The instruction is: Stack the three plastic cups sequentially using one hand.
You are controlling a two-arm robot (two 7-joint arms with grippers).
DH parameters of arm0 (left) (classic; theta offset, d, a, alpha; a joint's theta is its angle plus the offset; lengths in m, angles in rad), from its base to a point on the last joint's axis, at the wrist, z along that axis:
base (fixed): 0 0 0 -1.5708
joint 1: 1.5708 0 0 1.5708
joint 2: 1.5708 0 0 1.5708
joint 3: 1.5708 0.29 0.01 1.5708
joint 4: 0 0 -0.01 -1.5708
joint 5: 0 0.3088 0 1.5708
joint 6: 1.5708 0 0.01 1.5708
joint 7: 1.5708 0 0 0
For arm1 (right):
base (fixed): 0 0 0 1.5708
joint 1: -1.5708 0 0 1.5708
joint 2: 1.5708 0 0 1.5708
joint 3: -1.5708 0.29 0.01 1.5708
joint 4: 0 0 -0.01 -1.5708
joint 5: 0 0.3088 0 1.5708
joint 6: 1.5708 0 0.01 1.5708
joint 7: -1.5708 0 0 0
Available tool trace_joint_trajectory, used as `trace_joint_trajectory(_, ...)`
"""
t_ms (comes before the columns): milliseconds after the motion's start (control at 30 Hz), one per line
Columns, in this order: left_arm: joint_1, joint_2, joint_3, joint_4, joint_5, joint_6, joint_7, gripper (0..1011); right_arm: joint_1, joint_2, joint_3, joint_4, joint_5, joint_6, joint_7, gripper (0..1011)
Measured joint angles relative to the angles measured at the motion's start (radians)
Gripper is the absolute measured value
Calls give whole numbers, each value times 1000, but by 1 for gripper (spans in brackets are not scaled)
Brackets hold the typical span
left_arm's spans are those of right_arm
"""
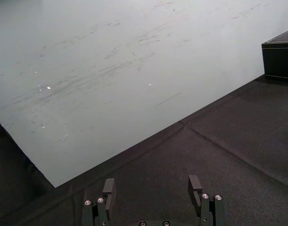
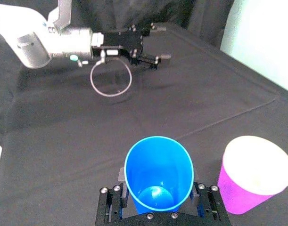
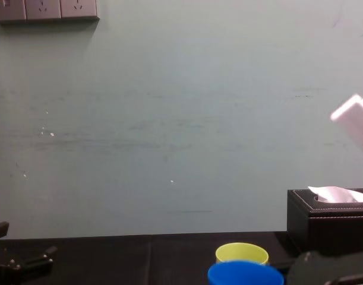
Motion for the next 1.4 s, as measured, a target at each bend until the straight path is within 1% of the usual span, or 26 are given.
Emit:
trace_joint_trajectory(167, 0, 0, 0, 0, 0, 0, 0, 1011, -11, 28, 29, -65, 32, 37, -29, 729)
trace_joint_trajectory(333, 0, 0, 0, 0, 0, 0, 0, 1011, -11, 42, 46, -101, 43, 61, -61, 729)
trace_joint_trajectory(467, 0, 0, 0, 0, 0, 0, 0, 1011, 2, 41, 55, -103, 51, 80, -81, 729)
trace_joint_trajectory(633, 0, 0, 0, 0, 0, 0, 0, 1011, 25, 31, 58, -90, 56, 94, -92, 728)
trace_joint_trajectory(800, 0, 0, 0, 0, 0, 0, 0, 1012, 66, 10, 55, -60, 54, 109, -104, 728)
trace_joint_trajectory(867, 0, 0, 0, 0, 0, 0, 0, 1011, 72, 7, 54, -55, 54, 111, -104, 728)
trace_joint_trajectory(1000, 0, 0, 0, 0, 0, 0, 0, 1011, 108, -12, 41, -27, 39, 120, -110, 728)
trace_joint_trajectory(1133, 0, 0, 0, 0, 0, 0, 0, 1011, 128, -23, 33, -8, 28, 125, -112, 728)
trace_joint_trajectory(1267, 0, 0, 0, 0, 0, 0, 0, 1011, 156, -41, 20, 22, -1, 126, -119, 729)
trace_joint_trajectory(1333, 0, 0, 0, 0, 0, 0, 0, 1011, 160, -44, 18, 28, -4, 127, -119, 728)
trace_joint_trajectory(1400, 0, 0, 0, 0, 0, 0, 0, 1011, 173, -56, 14, 50, -15, 126, -119, 729)
